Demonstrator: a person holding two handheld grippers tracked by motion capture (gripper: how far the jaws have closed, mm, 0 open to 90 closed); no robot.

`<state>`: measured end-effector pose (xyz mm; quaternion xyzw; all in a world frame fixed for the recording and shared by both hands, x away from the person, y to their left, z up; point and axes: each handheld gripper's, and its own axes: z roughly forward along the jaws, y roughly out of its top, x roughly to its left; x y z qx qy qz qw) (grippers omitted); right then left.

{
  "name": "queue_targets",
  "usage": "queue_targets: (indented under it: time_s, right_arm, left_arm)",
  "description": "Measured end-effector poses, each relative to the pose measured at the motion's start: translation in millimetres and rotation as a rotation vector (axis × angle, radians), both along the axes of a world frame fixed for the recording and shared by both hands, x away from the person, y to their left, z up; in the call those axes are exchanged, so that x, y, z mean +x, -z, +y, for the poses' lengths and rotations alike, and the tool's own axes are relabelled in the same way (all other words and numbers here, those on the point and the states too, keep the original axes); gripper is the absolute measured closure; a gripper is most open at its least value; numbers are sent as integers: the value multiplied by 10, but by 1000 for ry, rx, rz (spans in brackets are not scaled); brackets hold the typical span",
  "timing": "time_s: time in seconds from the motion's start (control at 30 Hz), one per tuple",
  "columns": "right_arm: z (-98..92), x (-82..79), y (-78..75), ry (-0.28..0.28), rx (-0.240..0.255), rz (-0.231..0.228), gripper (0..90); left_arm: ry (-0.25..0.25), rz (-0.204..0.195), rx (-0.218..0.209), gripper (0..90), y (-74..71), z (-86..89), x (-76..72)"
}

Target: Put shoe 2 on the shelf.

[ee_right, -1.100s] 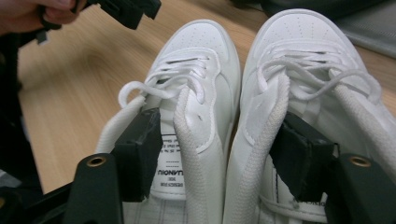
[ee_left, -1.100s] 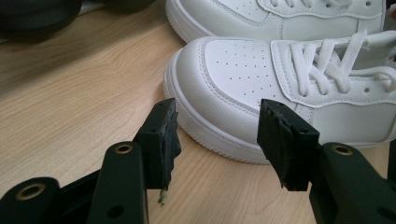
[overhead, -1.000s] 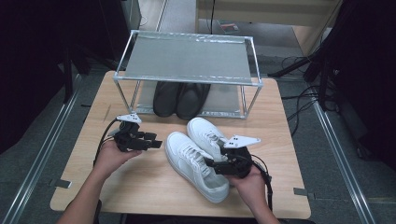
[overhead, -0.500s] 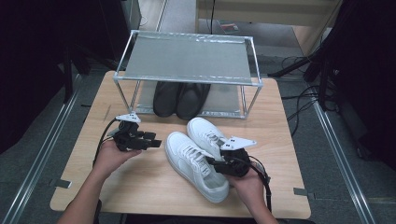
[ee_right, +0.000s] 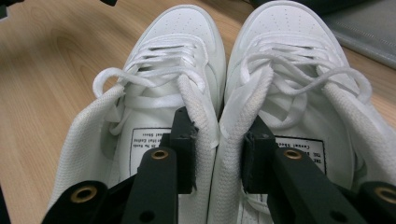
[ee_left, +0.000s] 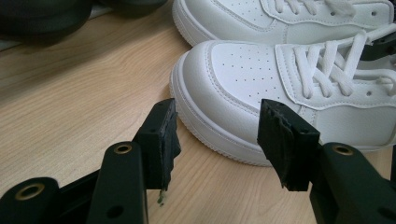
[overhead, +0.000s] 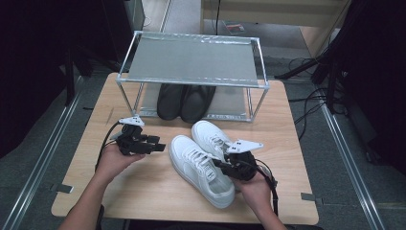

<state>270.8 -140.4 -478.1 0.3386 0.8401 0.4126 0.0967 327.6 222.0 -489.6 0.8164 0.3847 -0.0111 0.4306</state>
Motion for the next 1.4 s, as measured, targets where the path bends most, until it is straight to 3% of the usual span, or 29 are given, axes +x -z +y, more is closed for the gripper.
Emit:
queue_targets:
  time_s: [0.5,0.83,1.0,1.4]
  right_arm:
    - [-61,58,-55,-8,22,76,767]
    - [-171,73,-150,-104,-11,87,768]
    - [-158,99,-205,-181,-32,103,769]
    - [-82,206,-273,-265,-9,105,769]
  left_arm:
    - [-3,1,-2,462,11,29,15]
    - [-21,-8,5,451,-3,86,1]
    - [-16,-8,50,453,11,117,-18]
    - [-72,-28,72,446,38,278,-161]
